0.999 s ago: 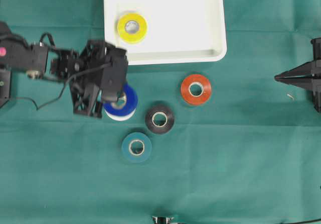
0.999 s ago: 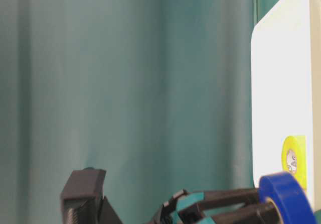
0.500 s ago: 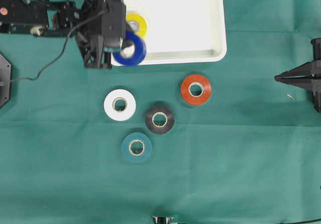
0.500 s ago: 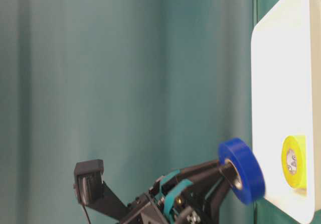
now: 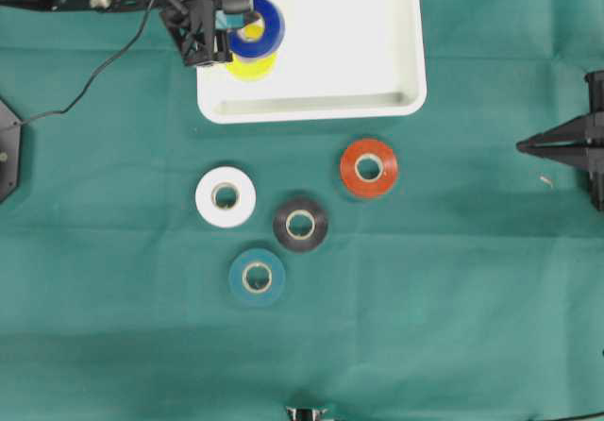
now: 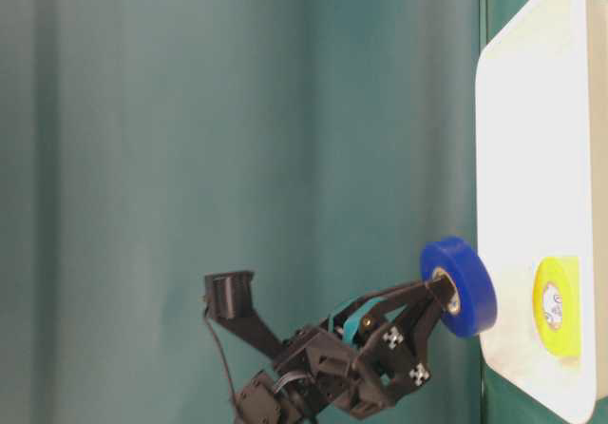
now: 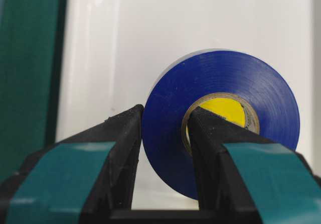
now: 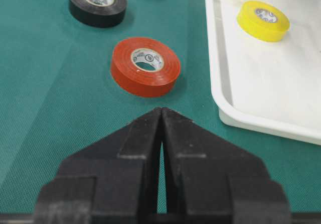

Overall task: Put the tape into the white case with the left arm.
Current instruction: 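Carry the blue roll with the left gripper into the tray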

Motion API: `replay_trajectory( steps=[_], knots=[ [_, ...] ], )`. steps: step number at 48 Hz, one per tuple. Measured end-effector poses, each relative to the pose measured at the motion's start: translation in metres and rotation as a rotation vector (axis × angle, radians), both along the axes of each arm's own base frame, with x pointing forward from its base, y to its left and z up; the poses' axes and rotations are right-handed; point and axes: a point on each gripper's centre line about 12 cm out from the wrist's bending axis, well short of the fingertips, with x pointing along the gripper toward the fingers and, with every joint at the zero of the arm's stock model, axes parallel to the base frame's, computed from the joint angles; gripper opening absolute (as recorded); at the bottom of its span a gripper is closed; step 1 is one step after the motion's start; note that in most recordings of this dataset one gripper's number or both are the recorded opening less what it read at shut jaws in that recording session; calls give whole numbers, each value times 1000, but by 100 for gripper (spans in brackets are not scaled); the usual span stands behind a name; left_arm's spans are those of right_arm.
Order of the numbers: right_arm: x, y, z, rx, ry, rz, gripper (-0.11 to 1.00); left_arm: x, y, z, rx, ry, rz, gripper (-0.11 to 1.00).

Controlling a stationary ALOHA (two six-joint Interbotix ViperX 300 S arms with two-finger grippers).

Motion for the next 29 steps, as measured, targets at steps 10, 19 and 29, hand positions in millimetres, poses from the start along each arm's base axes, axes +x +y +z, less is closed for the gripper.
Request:
replay_trajectory(
  steps=[10, 19, 29],
  knots=[
    [0, 0, 0, 1, 0, -1, -9, -2, 21, -12, -2, 28, 40, 26],
    [0, 0, 0, 3, 1, -1, -9, -4, 28, -20, -11, 46, 58, 26],
    [0, 0, 0, 3, 0, -1, -9, -4, 28, -20, -13, 48, 59, 26]
  ],
)
